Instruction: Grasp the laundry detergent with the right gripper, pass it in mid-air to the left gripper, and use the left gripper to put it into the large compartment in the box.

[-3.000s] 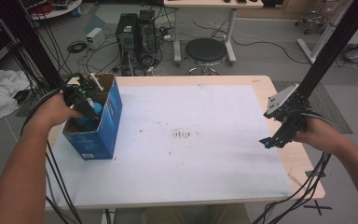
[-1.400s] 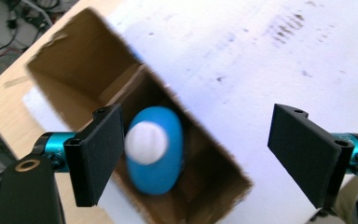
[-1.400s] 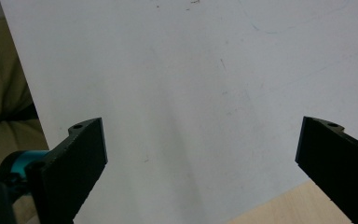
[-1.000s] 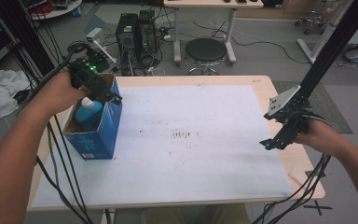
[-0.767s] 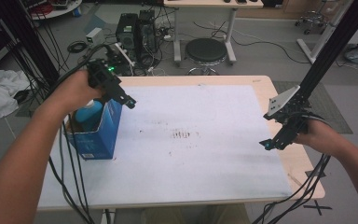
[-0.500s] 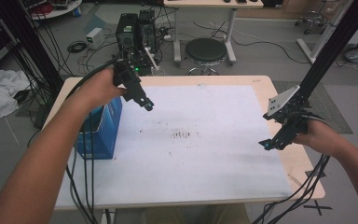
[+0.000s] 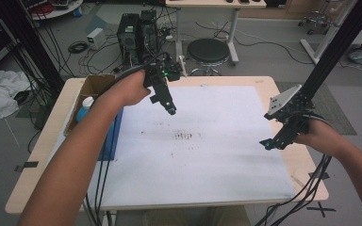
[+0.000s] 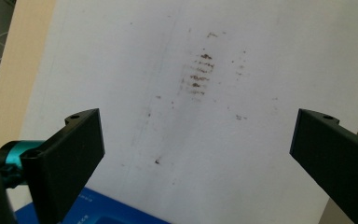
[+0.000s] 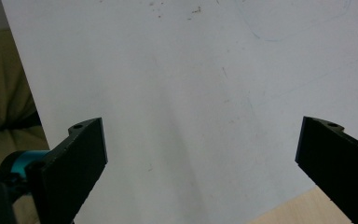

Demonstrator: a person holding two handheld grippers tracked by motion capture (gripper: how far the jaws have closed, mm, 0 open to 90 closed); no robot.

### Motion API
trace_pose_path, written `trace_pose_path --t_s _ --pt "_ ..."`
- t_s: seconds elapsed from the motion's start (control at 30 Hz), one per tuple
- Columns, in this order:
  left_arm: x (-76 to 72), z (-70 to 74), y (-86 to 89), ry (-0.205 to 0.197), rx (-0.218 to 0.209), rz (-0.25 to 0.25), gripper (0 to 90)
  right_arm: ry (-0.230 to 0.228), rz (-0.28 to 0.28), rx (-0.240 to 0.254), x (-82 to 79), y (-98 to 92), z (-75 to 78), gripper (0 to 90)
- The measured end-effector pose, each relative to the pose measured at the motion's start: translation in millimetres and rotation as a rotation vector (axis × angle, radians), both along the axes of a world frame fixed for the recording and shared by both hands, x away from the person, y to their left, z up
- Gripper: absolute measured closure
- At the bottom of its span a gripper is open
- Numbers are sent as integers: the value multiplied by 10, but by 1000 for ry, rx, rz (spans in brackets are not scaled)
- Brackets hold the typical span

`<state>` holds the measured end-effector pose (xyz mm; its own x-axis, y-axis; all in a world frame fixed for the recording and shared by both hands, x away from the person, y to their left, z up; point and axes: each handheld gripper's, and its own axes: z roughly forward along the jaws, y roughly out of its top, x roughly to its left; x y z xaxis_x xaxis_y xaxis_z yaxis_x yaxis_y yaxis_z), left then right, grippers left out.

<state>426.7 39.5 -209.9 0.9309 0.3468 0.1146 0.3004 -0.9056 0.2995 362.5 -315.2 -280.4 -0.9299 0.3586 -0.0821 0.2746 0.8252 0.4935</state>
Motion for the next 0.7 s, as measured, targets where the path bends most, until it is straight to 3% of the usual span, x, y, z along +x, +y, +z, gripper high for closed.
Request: trace_pose_path --t_s 0.5,0.7 --pt "42 -90 -82 44 -23 16 29 6 25 11 122 170 65 10" --pt "14 -114 -89 46 -11 1 29 6 33 7 137 223 69 10"
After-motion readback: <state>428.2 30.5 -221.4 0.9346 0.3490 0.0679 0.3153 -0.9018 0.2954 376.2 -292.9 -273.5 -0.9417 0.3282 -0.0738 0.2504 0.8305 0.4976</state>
